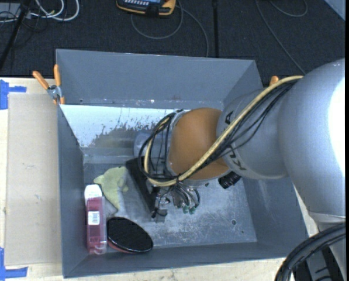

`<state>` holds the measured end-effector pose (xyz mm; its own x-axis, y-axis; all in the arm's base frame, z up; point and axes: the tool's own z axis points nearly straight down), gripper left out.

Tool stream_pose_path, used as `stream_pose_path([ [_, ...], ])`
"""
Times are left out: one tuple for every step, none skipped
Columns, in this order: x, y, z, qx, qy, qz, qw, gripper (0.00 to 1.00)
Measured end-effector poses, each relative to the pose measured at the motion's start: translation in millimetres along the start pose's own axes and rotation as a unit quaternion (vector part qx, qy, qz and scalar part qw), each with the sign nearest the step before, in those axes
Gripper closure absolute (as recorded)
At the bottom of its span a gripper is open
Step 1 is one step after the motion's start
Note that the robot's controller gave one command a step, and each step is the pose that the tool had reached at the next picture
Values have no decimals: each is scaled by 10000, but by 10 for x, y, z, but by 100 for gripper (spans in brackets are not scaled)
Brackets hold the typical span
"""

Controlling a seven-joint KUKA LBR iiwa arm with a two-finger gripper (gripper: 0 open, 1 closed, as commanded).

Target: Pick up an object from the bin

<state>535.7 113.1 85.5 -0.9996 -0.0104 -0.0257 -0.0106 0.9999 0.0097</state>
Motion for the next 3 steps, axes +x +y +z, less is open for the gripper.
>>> stream_pose_path([
  [-35, -279, -93, -4, -33, -303, 9995, 100],
  [-87, -247, -578, 11, 23, -296, 9996, 100],
  [-138, -249, -1109, 5, 16, -330, 9995, 100],
])
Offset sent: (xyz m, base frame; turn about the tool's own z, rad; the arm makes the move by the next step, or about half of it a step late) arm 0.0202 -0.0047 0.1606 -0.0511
